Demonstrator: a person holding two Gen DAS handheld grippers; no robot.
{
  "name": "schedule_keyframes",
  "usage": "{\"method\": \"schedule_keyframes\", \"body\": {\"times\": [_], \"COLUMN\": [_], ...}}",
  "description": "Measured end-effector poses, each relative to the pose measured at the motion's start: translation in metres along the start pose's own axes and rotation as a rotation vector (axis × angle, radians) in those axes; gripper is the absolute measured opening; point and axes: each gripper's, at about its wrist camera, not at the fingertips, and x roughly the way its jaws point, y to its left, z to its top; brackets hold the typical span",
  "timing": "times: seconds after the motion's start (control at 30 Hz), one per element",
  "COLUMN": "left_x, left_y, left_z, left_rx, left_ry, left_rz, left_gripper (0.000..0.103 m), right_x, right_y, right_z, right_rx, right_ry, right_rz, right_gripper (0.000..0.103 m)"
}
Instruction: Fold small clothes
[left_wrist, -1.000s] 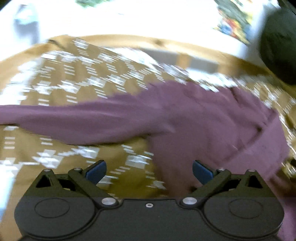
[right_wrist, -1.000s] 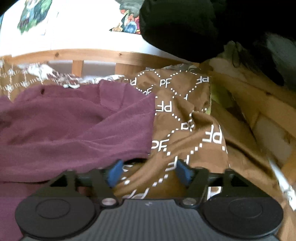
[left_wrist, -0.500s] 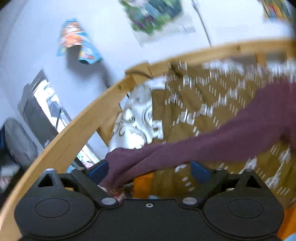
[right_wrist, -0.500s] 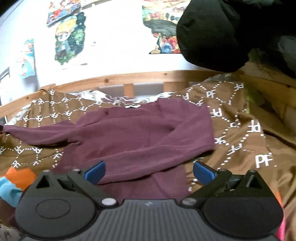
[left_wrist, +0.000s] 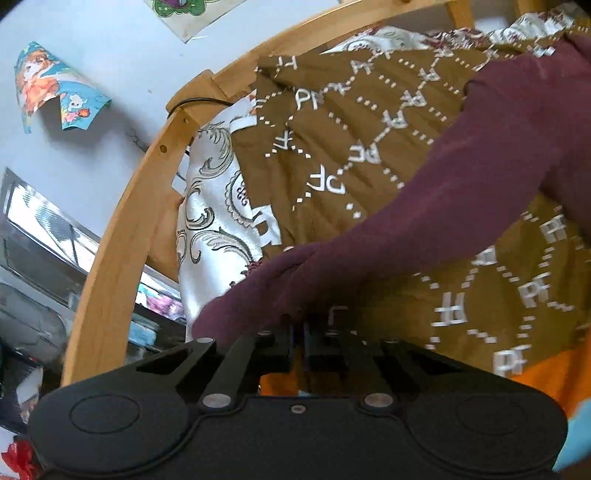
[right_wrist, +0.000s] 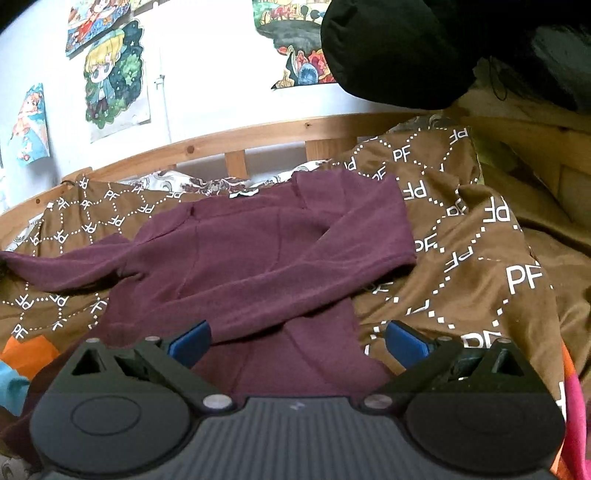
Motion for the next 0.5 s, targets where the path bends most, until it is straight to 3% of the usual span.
{"method": "schedule_keyframes", "body": {"times": [0.1,0.17,0.2,0.23,0.37,0.5], "left_x": [-0.028,-0.048,-0.059,-0.069,-0.096,-0.104], "left_y": [0.011,0.016,0.016,0.013,0.002,-0.018], "left_z": [0.018,0.030,0.032,0.034,0.039,0.043], "left_rx": [-0.143,-0.297,-0.350,-0.368,-0.420,-0.479], "left_ry": [0.099,0.178,0.180,0.169,0.143,0.154], "left_rz": [-0.149,-0.317,-0.407,-0.448,-0.496,-0.640], "left_gripper": [0.003,0.002,0.002,0.002,0.002,0.002], "right_x": [-0.002,-0.004,-0.005,-0.007,-0.018,-0.027], "right_y": [-0.001,-0.002,-0.001,-0.001,-0.001,-0.001], "right_z": [0.002,0.002,0.003,0.003,0.005,0.009], "right_rx": [0.006,0.014,0.016,0.017,0.013,0.025], "right_ry": [-0.010,-0.009,-0.006,-0.007,-0.033,-0.049], "right_rz": [0.004,0.009,0.011,0.015,0.039,0.058], "right_gripper": [0.103,0.103,0.103,0.103,0.103,0.103]}}
